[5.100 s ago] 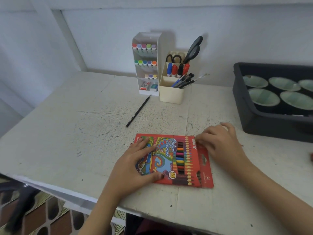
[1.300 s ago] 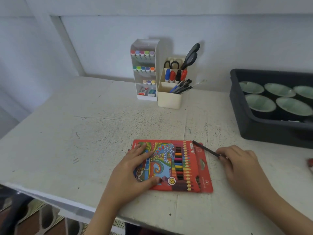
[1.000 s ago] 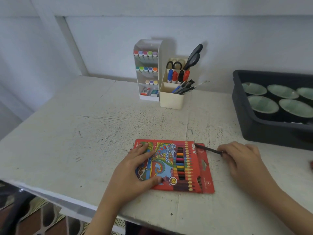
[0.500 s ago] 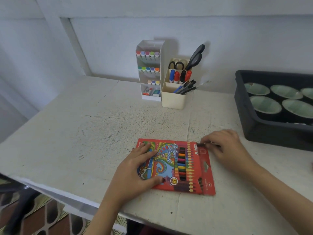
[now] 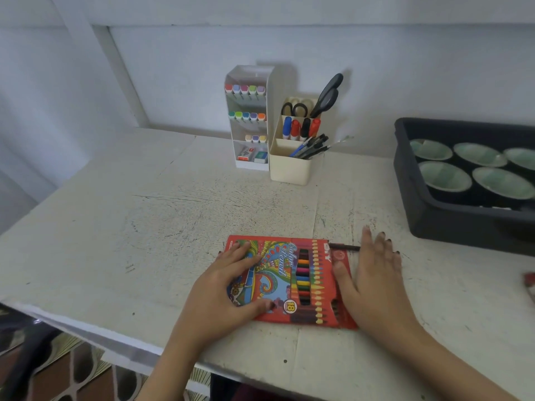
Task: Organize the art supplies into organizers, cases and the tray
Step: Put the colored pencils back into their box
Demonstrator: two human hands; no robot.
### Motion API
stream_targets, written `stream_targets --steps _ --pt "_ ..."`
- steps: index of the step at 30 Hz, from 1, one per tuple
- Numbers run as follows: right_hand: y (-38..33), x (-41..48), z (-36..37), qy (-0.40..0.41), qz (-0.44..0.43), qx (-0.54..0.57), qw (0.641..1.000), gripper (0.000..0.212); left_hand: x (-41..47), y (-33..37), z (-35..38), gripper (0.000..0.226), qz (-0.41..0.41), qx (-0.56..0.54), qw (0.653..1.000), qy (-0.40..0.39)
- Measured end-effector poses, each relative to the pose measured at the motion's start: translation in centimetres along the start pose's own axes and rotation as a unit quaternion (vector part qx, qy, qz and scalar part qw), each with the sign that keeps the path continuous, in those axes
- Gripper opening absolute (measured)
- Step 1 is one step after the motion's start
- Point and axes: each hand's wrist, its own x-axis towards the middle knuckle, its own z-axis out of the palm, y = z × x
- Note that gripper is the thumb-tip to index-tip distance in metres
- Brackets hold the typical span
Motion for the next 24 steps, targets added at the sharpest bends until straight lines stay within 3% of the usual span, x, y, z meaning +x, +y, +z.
stream_targets --steps 5,9,12,15,24 --pt "-0.9 0.4 0.1 -0.023 -0.063 0.088 0.994 0.081 0.0 0.2 -0.1 0.084 0.000 0.002 1.000 -0.004" --pt "-0.9 0.4 0.1 -0.047 -0.101 0.089 0.990 0.077 -0.1 0.2 -0.1 0.085 0.000 0.010 1.000 0.000" --pt "-0.6 0.1 0.2 0.010 -0.034 0.004 0.999 0.075 -0.1 0.3 0.0 0.081 0.000 0.010 1.000 -0.001" --pt "-0.4 -0.1 -0.2 0.004 0.051 -0.014 0.999 0.077 -0.2 0.3 -0.1 0.079 -0.002 0.007 1.000 0.000" --pt "-1.2 0.2 0.4 -0.011 -0.016 0.066 0.998 0.078 -0.2 0.6 0.0 0.079 -0.008 0.010 1.000 -0.001"
